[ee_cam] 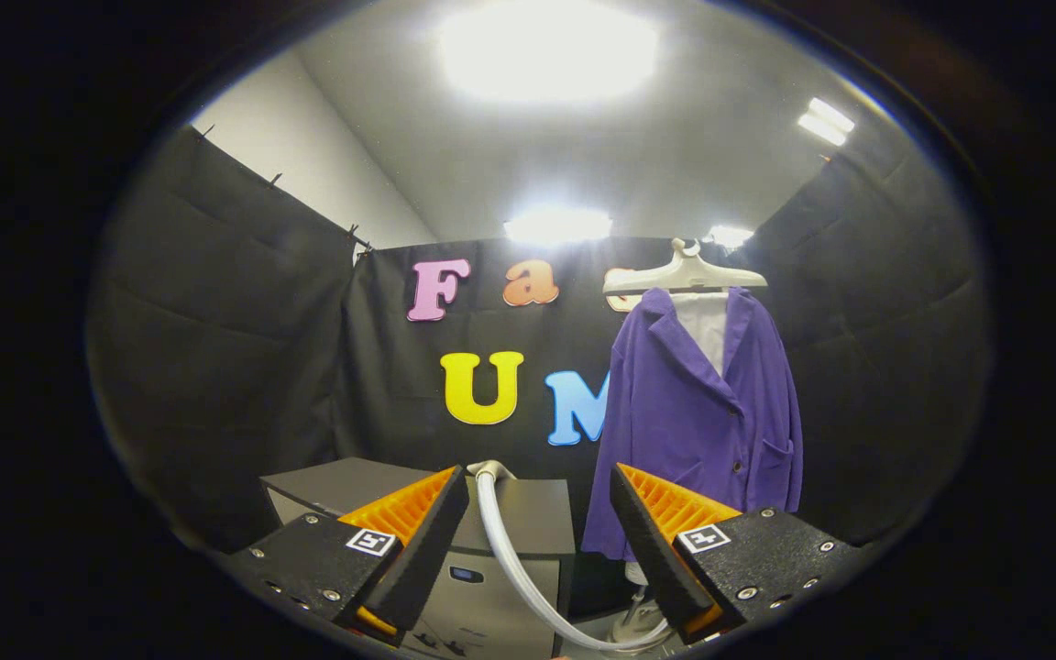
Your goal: Iron the clothes twice with a garment steamer, once on the left side and once on the right side.
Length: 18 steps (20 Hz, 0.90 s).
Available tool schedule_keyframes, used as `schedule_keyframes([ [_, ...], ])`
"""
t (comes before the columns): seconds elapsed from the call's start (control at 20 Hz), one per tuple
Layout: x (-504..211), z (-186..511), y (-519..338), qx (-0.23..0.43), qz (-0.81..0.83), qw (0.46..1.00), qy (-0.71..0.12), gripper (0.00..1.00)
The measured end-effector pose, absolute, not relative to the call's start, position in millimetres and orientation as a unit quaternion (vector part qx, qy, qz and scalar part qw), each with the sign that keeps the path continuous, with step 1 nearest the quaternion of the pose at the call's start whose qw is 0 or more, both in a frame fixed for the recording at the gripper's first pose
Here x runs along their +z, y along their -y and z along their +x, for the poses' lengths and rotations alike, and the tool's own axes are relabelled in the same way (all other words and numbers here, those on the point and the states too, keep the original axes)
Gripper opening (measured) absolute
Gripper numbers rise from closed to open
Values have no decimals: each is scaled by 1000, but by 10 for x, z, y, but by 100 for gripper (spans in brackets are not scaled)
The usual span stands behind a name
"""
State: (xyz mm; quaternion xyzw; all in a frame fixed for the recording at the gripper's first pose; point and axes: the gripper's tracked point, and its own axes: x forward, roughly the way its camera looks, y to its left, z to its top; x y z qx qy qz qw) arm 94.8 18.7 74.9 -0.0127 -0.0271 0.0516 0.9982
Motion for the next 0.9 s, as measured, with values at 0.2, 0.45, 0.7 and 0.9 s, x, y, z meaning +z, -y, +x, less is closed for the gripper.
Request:
schedule_keyframes([
  [0.2,827,1383,-271,87,-17,996,-4,95],
  [0.45,986,1955,-528,125,-10,992,-30,95],
  [0.7,1097,2501,-810,159,-6,986,-49,95],
  [0.9,1045,2970,-971,177,10,980,-89,95],
])
